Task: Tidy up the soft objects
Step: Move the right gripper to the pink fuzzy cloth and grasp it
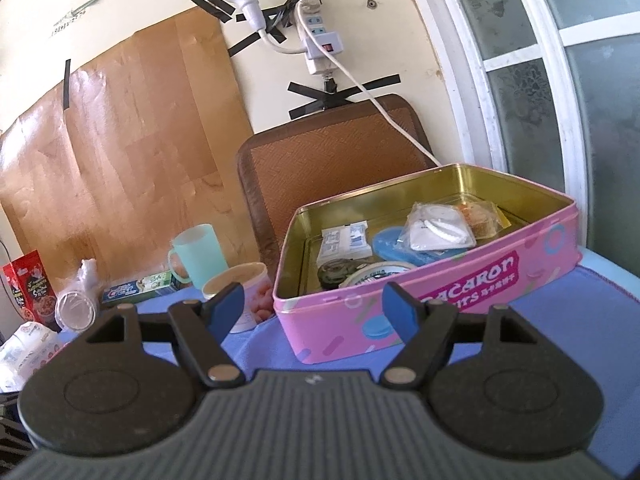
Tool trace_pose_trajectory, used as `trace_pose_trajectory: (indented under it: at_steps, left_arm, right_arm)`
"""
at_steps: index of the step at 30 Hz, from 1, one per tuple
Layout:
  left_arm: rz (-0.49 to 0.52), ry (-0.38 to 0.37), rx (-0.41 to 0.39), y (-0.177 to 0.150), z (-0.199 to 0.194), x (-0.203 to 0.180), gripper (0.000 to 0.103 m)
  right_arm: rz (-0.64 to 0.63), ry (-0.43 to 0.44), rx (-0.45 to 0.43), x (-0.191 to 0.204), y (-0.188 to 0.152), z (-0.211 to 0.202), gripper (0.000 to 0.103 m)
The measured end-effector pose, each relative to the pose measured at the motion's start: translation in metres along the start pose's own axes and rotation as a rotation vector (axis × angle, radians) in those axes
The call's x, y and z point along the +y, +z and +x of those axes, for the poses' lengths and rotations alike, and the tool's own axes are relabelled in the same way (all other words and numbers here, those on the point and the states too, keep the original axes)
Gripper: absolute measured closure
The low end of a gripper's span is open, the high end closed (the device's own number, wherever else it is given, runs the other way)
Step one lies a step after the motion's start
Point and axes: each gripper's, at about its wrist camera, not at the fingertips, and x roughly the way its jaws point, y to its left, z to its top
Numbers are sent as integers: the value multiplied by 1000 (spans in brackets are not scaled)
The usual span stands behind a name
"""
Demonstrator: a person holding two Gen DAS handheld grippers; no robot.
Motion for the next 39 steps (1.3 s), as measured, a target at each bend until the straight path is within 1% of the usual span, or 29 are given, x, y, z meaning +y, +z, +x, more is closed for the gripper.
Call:
trace_pose_trajectory:
  at_steps: [3,6,10,14,16,18,20,22,24,25,26,27,28,29,31,32,35,39]
  left_arm:
    - [1,-9,-19,-3,-5,5,0]
    - [2,3,-41,-9,-13,15,0]
    - [-31,61,-75,-15,-28,43,0]
    - [-130,156,-101,-23,-47,88,0]
    - [-176,213,-118,-28,-55,109,0]
    - [-232,297,-130,-32,-64,136,0]
    - [-311,353,-148,-37,-71,160,0]
    - [-397,356,-174,-40,-76,179,1]
    - [-477,321,-192,-44,-80,193,1]
    - [-489,318,-201,-45,-81,195,1]
    - [-495,313,-206,-46,-82,196,1]
    - [-492,313,-205,-45,-81,196,1]
    - [-488,317,-200,-44,-80,195,1]
    - [-481,321,-195,-43,-79,195,1]
    - [-474,321,-187,-42,-78,194,1]
    - [-474,320,-185,-42,-78,193,1]
    - [-483,318,-181,-45,-79,194,1]
    - [-466,316,-159,-43,-76,192,1]
  right_arm:
    - [-14,14,4,5,0,1,25]
    - [-39,32,10,14,-1,4,25]
    - [-107,83,29,36,-4,10,25]
    - [-175,168,85,67,-12,24,25]
    - [-218,232,133,85,-18,34,25]
    - [-283,303,180,108,-26,44,25]
    - [-366,378,218,135,-34,54,25]
    - [-465,462,247,165,-45,65,25]
    - [-560,523,269,195,-58,78,27]
    - [-600,542,283,209,-64,85,29]
    - [-634,558,307,222,-70,95,37]
    - [-651,574,333,232,-75,103,42]
    - [-661,590,364,241,-80,111,44]
    - [-670,602,394,249,-84,119,51]
    - [-678,611,436,257,-90,128,79]
    - [-672,608,443,257,-91,129,98]
    - [-626,620,446,240,-83,116,99]
    - [-593,612,438,193,-75,70,99]
